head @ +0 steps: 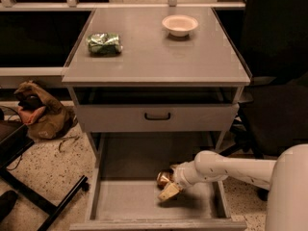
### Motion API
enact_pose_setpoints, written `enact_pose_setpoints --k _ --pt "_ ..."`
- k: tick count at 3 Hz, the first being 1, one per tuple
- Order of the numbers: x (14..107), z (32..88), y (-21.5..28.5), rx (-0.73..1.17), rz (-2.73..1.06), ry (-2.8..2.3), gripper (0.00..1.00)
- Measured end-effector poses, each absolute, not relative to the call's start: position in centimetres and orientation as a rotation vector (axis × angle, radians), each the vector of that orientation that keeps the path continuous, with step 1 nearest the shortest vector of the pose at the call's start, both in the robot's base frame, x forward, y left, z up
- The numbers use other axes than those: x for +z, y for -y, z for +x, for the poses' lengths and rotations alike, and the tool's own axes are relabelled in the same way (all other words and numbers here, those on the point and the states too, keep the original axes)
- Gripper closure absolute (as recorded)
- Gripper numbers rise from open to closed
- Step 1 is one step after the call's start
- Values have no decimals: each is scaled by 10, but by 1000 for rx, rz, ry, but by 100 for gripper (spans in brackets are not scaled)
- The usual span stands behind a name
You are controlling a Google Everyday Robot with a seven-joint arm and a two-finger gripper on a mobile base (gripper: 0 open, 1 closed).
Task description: Pick orange can from middle drawer and place on counter
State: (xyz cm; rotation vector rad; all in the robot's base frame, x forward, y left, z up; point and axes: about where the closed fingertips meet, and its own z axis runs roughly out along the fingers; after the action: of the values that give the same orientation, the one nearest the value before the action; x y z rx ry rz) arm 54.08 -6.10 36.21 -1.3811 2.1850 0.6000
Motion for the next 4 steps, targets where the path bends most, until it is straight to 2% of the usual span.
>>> enact_pose_setpoints --k 3,4 --pt "386 544 58 631 -1381 -2171 86" --pt "448 548 53 697 -1372 -2115 100"
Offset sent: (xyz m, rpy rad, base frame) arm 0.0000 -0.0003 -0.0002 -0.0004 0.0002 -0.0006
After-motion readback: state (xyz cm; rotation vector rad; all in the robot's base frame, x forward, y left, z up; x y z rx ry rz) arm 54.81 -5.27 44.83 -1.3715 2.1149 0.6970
